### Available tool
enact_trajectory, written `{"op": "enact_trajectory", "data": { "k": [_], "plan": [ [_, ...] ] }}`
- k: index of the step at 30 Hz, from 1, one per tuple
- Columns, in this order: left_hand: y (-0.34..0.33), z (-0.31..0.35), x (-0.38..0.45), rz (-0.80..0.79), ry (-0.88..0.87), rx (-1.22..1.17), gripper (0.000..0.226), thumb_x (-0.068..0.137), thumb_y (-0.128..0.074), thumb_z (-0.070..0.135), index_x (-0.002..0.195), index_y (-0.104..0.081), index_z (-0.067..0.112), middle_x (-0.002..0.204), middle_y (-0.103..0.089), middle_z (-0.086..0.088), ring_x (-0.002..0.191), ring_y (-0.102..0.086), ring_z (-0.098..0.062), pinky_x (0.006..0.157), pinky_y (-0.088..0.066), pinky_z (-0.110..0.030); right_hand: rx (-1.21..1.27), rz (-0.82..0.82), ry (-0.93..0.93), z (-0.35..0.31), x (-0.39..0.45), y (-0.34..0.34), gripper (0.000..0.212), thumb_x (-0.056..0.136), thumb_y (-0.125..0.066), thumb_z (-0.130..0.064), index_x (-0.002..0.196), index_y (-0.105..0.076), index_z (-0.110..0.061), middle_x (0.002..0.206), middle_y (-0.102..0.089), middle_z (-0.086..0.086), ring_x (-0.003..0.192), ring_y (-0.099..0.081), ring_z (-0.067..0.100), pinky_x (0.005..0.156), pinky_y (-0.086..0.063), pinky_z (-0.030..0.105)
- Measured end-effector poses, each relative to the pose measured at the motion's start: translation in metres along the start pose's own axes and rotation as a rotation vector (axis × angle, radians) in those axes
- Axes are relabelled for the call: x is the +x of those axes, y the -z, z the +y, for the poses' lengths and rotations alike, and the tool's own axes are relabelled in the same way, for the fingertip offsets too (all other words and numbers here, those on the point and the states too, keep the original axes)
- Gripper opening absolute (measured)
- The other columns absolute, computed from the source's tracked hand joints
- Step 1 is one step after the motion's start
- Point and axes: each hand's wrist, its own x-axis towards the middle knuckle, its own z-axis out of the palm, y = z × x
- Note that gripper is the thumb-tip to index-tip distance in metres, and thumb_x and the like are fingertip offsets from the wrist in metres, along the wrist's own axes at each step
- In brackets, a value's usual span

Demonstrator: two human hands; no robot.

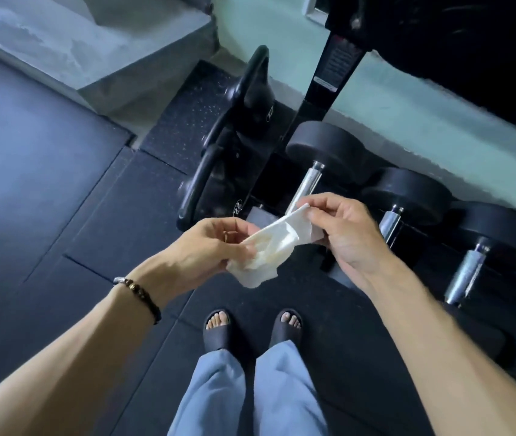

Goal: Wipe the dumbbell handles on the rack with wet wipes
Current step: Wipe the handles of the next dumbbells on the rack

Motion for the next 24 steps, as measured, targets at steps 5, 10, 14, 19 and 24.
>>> {"op": "enact_trajectory", "data": {
  "k": [5,10,14,19,24],
  "plan": [
    [-0.019,-0.023,0.027,0.089,-0.083,0.05,0.023,0.078,-0.074,0.008,0.099,-0.068,0.002,0.088,-0.066,-0.02,0.081,-0.061,-0.029,0.072,-0.052,-0.038,0.233,-0.135,-0.327,0.021,0.001,-0.004,0.061,0.081,-0.06,-0.066,0.118,-0.066,-0.018,0.105,-0.076,0.01,0.09,-0.075,0.027,0.08,-0.06,0.043],
    [-0.044,-0.04,0.051,0.319,-0.085,-0.08,0.008,0.093,-0.065,0.007,0.085,-0.065,0.008,0.083,-0.071,-0.009,0.073,-0.067,-0.02,0.062,-0.055,-0.03,0.073,-0.023,-0.242,0.056,0.003,-0.006,0.018,0.088,-0.074,-0.022,0.101,-0.074,-0.01,0.09,-0.078,0.008,0.081,-0.074,0.019,0.078,-0.062,0.035],
    [-0.049,-0.05,0.06,0.386,-0.025,-0.257,0.009,0.092,-0.059,-0.001,0.088,-0.064,0.006,0.094,-0.073,-0.013,0.081,-0.071,-0.024,0.064,-0.056,-0.03,0.085,-0.058,-0.238,0.068,0.013,0.018,0.007,0.087,-0.068,-0.006,0.092,-0.074,-0.007,0.079,-0.074,0.003,0.07,-0.066,0.011,0.072,-0.058,0.029],
    [-0.054,-0.05,0.065,0.328,-0.052,-0.196,0.007,0.093,-0.064,0.012,0.097,-0.069,0.009,0.096,-0.073,-0.012,0.083,-0.071,-0.025,0.067,-0.057,-0.032,0.072,-0.192,-0.24,0.071,0.025,0.031,0.021,0.075,-0.07,-0.019,0.095,-0.074,-0.01,0.09,-0.074,0.007,0.086,-0.067,0.018,0.087,-0.057,0.04],
    [-0.055,-0.039,0.068,0.304,-0.123,-0.131,0.02,0.092,-0.062,0.003,0.078,-0.069,0.015,0.079,-0.07,-0.006,0.071,-0.068,-0.018,0.057,-0.055,-0.029,0.116,-0.17,-0.276,0.065,0.038,0.033,0.013,0.088,-0.073,-0.028,0.09,-0.072,-0.015,0.088,-0.076,0.004,0.083,-0.069,0.019,0.076,-0.057,0.035]
  ]
}}
